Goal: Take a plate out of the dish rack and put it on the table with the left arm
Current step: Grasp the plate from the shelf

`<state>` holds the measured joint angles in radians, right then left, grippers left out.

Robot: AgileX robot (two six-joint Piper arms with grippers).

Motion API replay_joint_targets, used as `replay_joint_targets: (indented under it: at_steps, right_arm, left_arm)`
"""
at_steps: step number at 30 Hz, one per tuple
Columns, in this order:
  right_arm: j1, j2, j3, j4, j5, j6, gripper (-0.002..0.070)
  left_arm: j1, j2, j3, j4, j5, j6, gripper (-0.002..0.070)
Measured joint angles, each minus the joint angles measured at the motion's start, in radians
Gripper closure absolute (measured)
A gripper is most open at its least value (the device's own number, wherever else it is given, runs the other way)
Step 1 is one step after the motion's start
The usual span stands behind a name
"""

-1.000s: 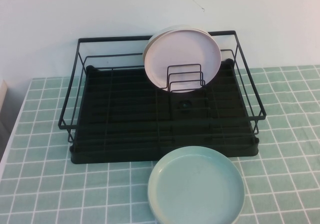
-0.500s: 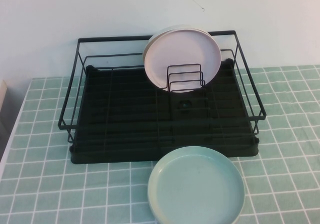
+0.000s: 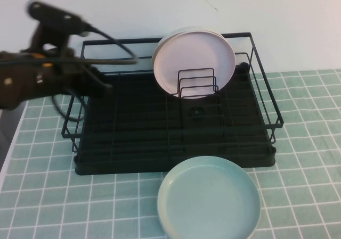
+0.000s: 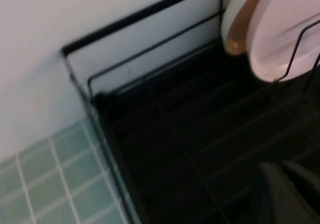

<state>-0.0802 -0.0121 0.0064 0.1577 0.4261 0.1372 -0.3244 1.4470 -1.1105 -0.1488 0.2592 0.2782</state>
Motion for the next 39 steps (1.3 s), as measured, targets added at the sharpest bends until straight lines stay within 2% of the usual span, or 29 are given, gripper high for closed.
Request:
replay_joint_targets:
  at_steps: [5, 9, 12, 14, 18, 20, 23, 29, 32, 36, 39]
  right_arm:
    - [0.000, 0.000, 0.000, 0.000, 0.000, 0.000, 0.0678]
    - [0.000, 0.000, 0.000, 0.000, 0.000, 0.000, 0.0678]
    - [0.000, 0.000, 0.000, 0.000, 0.000, 0.000, 0.0678]
    - [0.000, 0.000, 0.000, 0.000, 0.000, 0.000, 0.0678]
    - [0.000, 0.000, 0.000, 0.000, 0.000, 0.000, 0.0678]
    - [0.000, 0.000, 0.000, 0.000, 0.000, 0.000, 0.0678]
    - [0.000, 0.000, 0.000, 0.000, 0.000, 0.000, 0.0678]
    - [0.000, 0.000, 0.000, 0.000, 0.000, 0.000, 0.0678]
    - [0.000, 0.000, 0.000, 0.000, 0.000, 0.000, 0.0678]
    - [0.000, 0.000, 0.000, 0.000, 0.000, 0.000, 0.0678]
    - [0.000, 0.000, 0.000, 0.000, 0.000, 0.000, 0.0678]
  left_arm:
    - [-0.051, 0.152, -0.105, 0.000, -0.059, 0.093, 0.0677]
    - [-0.055, 0.265, -0.218, -0.024, -0.045, 0.114, 0.0677]
    - [-0.055, 0.331, -0.312, -0.091, 0.005, 0.205, 0.0677]
    - [-0.053, 0.369, -0.379, -0.231, 0.068, 0.355, 0.0677]
    - [-0.015, 0.430, -0.499, -0.688, 0.274, 0.817, 0.0677]
    - [0.008, 0.447, -0.533, -0.835, 0.340, 0.944, 0.0677]
    - [0.042, 0.454, -0.549, -0.930, 0.342, 1.004, 0.0677]
    - [0.059, 0.472, -0.553, -0.937, 0.273, 1.026, 0.0665]
    - [0.059, 0.495, -0.553, -0.942, 0.250, 1.025, 0.0585]
    - [0.055, 0.532, -0.553, -0.959, 0.242, 1.029, 0.0387]
    - [0.049, 0.558, -0.553, -0.973, 0.233, 1.060, 0.0316]
